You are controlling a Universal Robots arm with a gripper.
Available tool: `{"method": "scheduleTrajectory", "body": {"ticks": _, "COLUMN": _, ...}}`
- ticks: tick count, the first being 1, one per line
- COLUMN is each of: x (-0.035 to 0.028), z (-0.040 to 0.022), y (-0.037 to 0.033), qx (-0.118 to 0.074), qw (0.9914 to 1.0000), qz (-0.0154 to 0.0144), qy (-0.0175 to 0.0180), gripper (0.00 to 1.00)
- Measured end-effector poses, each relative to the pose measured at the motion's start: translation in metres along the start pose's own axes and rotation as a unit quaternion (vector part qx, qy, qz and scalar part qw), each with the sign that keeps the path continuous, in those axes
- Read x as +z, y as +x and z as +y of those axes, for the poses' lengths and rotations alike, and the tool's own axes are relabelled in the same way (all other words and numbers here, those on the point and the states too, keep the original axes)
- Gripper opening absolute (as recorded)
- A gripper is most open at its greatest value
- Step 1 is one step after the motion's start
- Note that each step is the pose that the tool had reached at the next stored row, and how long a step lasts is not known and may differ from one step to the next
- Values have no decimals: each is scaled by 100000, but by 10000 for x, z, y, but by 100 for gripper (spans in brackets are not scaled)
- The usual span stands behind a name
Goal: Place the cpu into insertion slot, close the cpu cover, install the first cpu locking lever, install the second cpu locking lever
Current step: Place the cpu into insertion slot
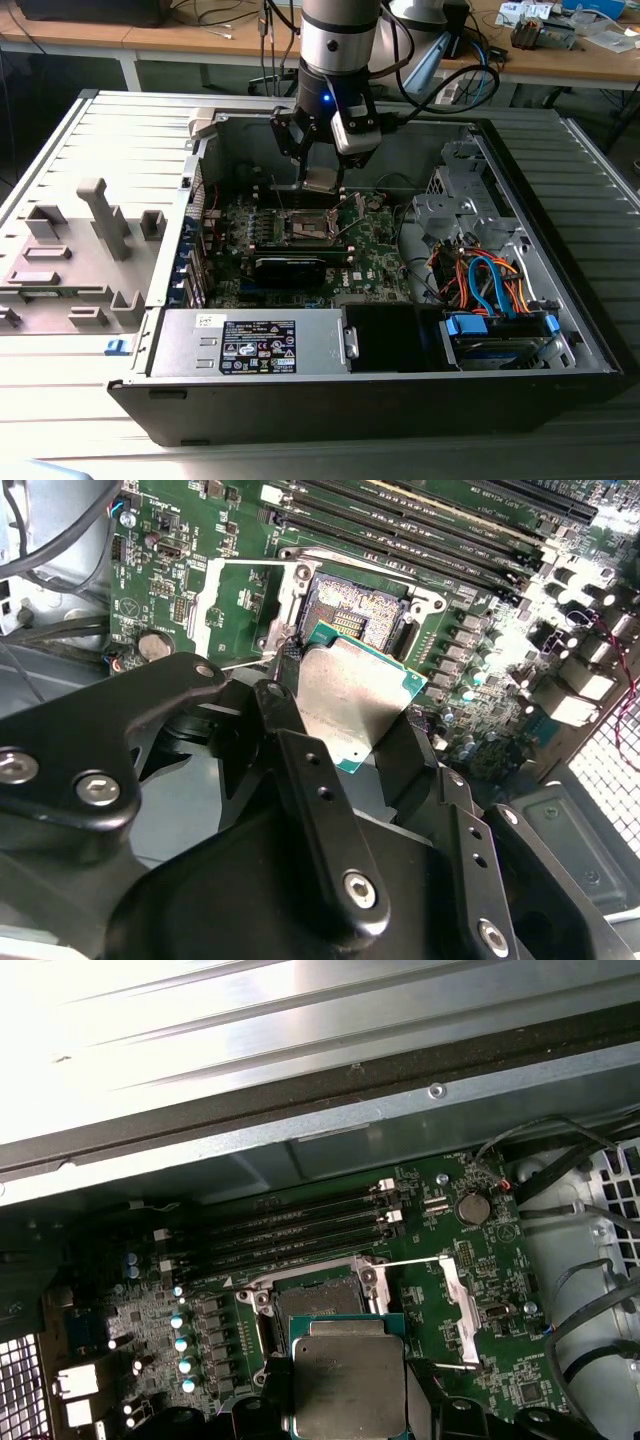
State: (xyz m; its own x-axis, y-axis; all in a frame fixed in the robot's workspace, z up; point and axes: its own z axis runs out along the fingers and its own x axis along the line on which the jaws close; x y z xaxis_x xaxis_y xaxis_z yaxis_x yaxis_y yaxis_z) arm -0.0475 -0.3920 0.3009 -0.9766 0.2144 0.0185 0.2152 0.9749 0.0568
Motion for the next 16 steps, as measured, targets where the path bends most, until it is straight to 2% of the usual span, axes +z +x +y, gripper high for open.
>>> {"method": "scheduleTrajectory", "body": {"ticks": 16, "x": 2, "z": 0, "y": 0, "qx": 909, "qw": 99996, "qz": -54, "qy": -15, "gripper": 55}}
